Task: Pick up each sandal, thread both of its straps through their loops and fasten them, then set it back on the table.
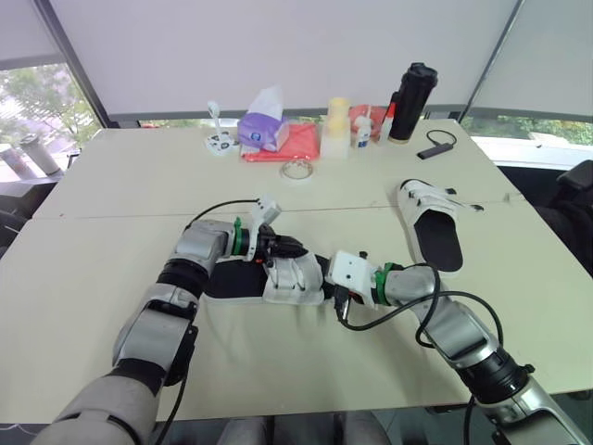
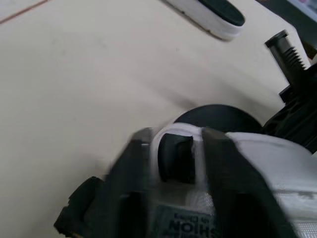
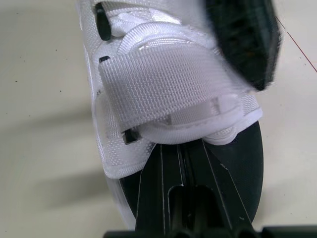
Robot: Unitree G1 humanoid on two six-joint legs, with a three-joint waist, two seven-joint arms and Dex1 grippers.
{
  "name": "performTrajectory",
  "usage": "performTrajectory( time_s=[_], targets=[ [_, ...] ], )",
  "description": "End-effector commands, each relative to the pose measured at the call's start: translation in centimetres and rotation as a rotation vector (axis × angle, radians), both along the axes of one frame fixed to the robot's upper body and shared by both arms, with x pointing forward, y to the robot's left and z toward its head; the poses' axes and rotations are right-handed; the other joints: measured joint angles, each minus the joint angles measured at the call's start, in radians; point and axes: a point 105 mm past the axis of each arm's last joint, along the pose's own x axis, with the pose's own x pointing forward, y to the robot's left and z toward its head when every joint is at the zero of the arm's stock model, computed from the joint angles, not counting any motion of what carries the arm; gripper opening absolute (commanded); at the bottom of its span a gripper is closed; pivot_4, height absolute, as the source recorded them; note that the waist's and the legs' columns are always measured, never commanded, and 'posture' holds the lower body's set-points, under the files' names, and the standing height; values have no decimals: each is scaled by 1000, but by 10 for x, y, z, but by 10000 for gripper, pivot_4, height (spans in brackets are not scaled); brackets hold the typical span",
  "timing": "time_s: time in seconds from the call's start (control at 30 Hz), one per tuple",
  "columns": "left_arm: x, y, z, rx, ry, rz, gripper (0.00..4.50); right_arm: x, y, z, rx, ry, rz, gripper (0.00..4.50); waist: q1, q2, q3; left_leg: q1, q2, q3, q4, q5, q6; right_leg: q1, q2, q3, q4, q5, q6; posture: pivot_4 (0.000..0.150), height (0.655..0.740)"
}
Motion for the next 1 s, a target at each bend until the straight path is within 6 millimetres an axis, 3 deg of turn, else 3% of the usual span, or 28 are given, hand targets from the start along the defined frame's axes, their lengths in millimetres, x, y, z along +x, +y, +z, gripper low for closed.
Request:
performTrajectory(
  time_s=[0.03,0.1,0.23,0.33,0.5,0.63,0.7,0.83,1.0],
  targets=[
    [5,4,-8,30,-7,50,36326,-4,-10,-23,-59,87,-25,0,0,0,0,0,0,0,0,0,0,0,0,0,0,0,0,1500,7296],
    [8,6,-8,39,-27,74,44364,-4,-10,-23,-59,87,-25,0,0,0,0,0,0,0,0,0,0,0,0,0,0,0,0,1500,7296],
    [29,14,7,-14,-112,228,44364,-4,-9,-23,-58,87,-24,0,1,0,0,0,0,0,0,0,0,0,0,0,0,0,0,1500,7296],
    [47,21,34,-123,-201,354,44364,-4,-7,-23,-55,87,-22,0,0,-1,0,0,0,-1,0,0,0,0,0,0,1,0,0,1500,7296],
    [52,38,59,-191,-252,394,44364,-5,-7,-23,-55,86,-18,0,-1,-1,0,0,0,0,0,0,0,0,0,0,1,0,0,1500,7296],
    [47,48,63,-174,-271,363,44364,-5,-7,-24,-54,86,-17,0,-1,-1,0,0,0,0,0,0,0,0,0,0,1,0,0,1500,7296],
    [32,70,62,-89,-415,295,44364,-6,-7,-24,-56,88,-13,0,-6,-1,0,0,0,0,0,0,0,0,0,0,1,0,0,1500,7296],
    [3,90,38,127,-623,144,44364,-5,-5,-24,-55,89,-5,0,-8,0,0,1,1,2,-4,0,0,-3,0,2,1,0,-1,1500,7296],
    [-16,102,28,202,-765,42,44364,-5,-5,-22,-58,84,5,0,5,-1,-1,1,1,0,-3,1,-2,-1,0,1,0,0,-5,1500,7296]
  ],
)
